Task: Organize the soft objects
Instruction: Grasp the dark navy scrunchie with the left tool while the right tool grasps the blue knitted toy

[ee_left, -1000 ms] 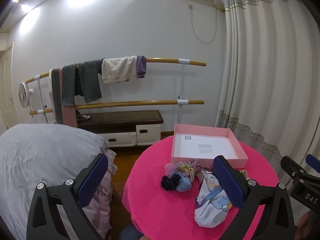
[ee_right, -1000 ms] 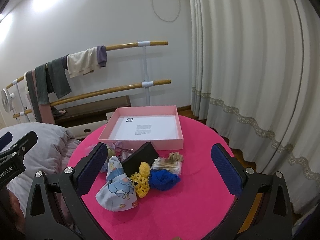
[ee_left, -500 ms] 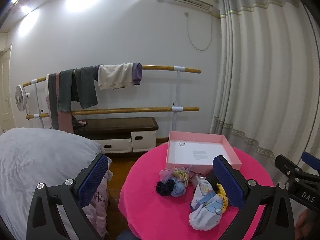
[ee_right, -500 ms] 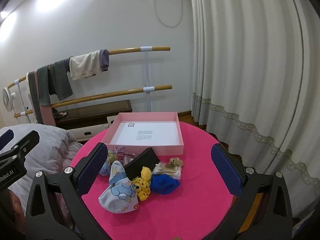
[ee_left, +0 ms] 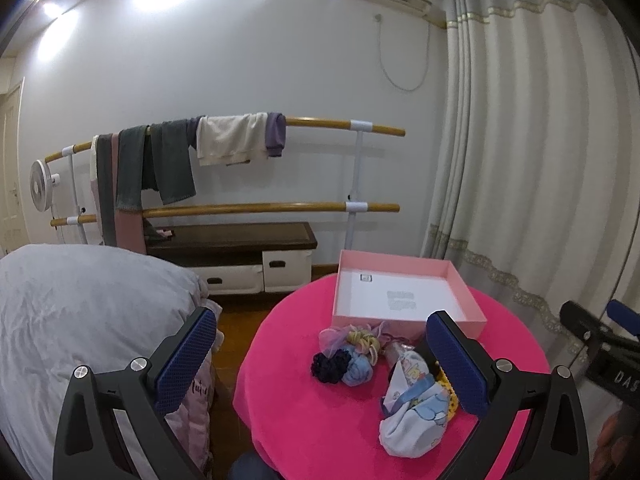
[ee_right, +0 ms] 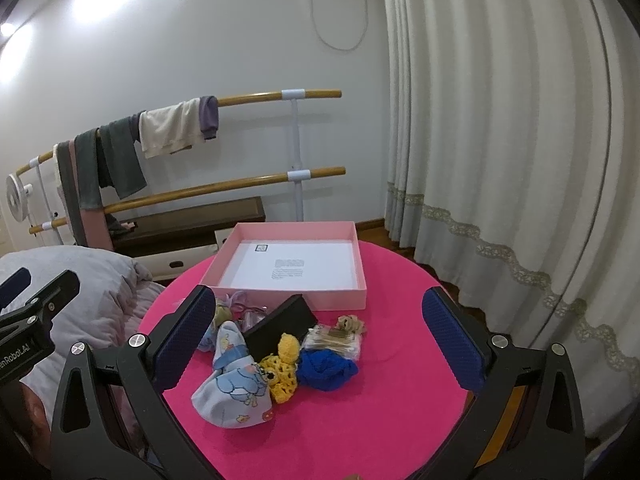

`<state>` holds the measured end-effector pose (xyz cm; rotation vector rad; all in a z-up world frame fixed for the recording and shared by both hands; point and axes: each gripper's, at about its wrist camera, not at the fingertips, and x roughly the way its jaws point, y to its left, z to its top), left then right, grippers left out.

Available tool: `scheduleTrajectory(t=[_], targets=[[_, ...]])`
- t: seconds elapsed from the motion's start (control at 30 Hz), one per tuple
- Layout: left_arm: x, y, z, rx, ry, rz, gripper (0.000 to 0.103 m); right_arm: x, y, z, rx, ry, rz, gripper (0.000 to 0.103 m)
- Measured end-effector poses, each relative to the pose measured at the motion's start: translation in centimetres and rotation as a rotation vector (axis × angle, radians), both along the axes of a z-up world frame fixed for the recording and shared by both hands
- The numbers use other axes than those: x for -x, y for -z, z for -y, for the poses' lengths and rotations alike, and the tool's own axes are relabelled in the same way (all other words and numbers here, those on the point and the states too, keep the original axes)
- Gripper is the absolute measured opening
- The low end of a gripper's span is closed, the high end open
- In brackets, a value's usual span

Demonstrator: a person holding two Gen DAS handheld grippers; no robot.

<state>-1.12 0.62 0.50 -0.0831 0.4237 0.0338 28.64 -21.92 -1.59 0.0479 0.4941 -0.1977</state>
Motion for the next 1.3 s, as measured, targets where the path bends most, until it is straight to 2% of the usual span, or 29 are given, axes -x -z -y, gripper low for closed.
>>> scheduleTrajectory(t=[0.37, 0.73, 1.17, 1.2, 1.3], targets=[[-4.7, 3.6, 0.3, -0.011, -0.013, -0.125, 0.103, -2.8, 3.0, 2.8, -0.034, 0.022, -0.089, 0.103], [-12.1, 8.0, 1.7, -0.028, -0.002, -0.280, 0.103, -6.5, 9.6, 4.4, -0.072, 0.012, -0.261, 0.103], [-20.2, 13.9, 1.2, -0.018, -0.015, -0.356, 0.103, -9.4, 15.7, 5.5, -0.150, -0.005, -0.426, 0.100], [-20.7, 14.3, 1.1, -0.016, -0.021, -0.361, 0.103, -9.6, 16.2, 5.6, -0.154, -0.006, -0.436, 0.100], [-22.1, 15.4, 0.5, -0.008, -0.040, -0.375, 0.103, -10.3, 17.5, 5.8, -0.184, -0.013, -0.467, 0.086]])
